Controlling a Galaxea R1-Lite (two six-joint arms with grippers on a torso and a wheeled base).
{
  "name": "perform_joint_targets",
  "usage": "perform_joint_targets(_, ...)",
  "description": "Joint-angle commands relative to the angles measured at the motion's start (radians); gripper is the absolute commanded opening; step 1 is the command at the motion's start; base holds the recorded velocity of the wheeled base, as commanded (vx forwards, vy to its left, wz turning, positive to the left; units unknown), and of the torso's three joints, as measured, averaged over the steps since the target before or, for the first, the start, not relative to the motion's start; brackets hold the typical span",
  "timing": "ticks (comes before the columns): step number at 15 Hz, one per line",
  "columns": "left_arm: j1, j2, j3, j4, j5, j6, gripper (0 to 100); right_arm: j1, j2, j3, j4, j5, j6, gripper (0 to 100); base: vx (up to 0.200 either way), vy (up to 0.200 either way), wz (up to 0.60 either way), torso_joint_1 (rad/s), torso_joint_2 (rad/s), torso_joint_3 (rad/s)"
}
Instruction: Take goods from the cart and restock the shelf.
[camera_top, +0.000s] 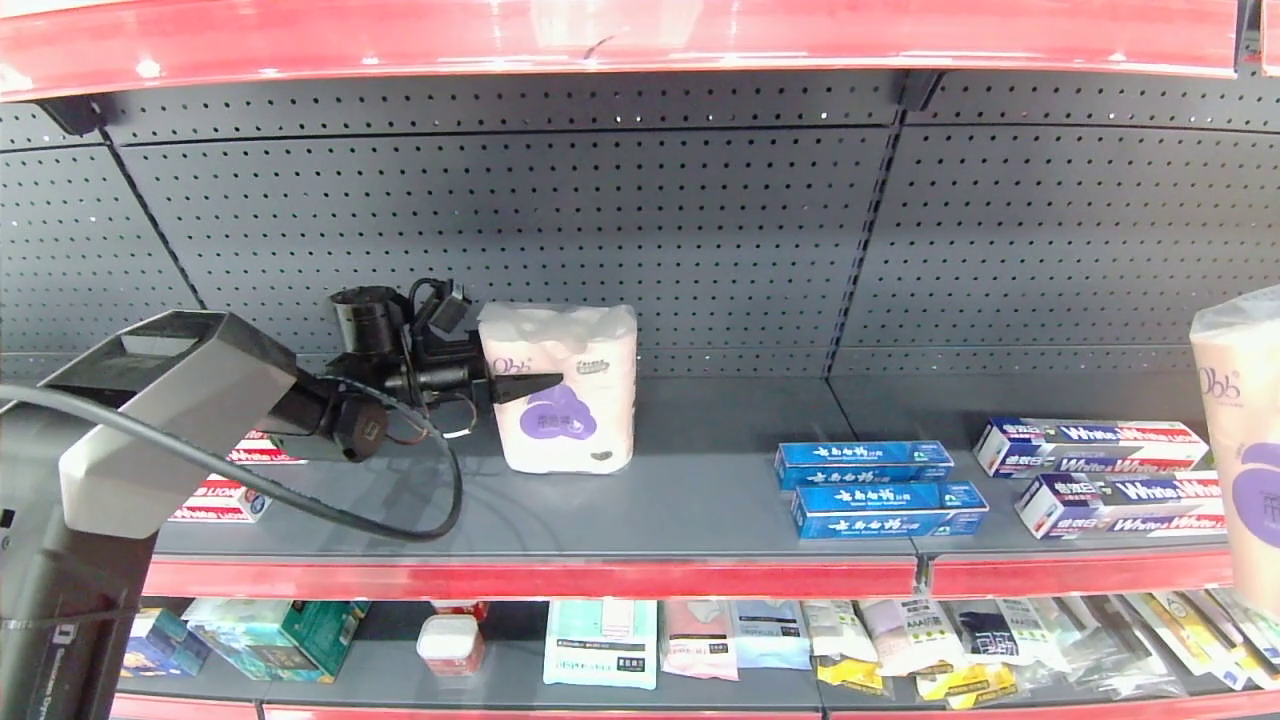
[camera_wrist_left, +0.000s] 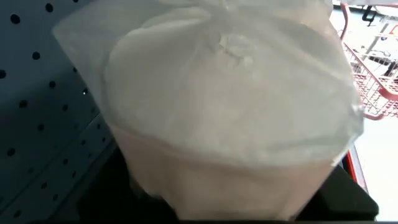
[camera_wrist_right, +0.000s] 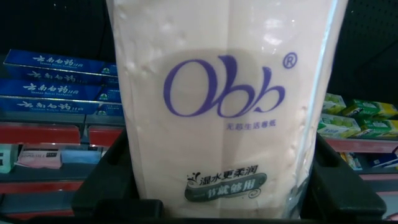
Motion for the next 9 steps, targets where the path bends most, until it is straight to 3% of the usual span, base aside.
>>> perform_joint_targets(1,0.000,-0.044,0.052,-0.012,-0.003,-0.003,0,0.002,0.001,0.000,-0.001,0.000,0.000,0,0.000,0.000,0.00,0.000,0.00,0.000)
perform_joint_targets(3,0.022,-0.090,0.119,-0.031,-0.003,-0.001,0,0.002,0.001,0.000,-0.001,0.002,0.002,0,0.000,0.000,0.00,0.000,0.00,0.000)
perform_joint_targets(9,0.088,-0.187,0.383,-0.228,-0.008,-0.007,0,0.002,0.014,-0.003,-0.002,0.005,0.003,0,0.000,0.000,0.00,0.000,0.00,0.000)
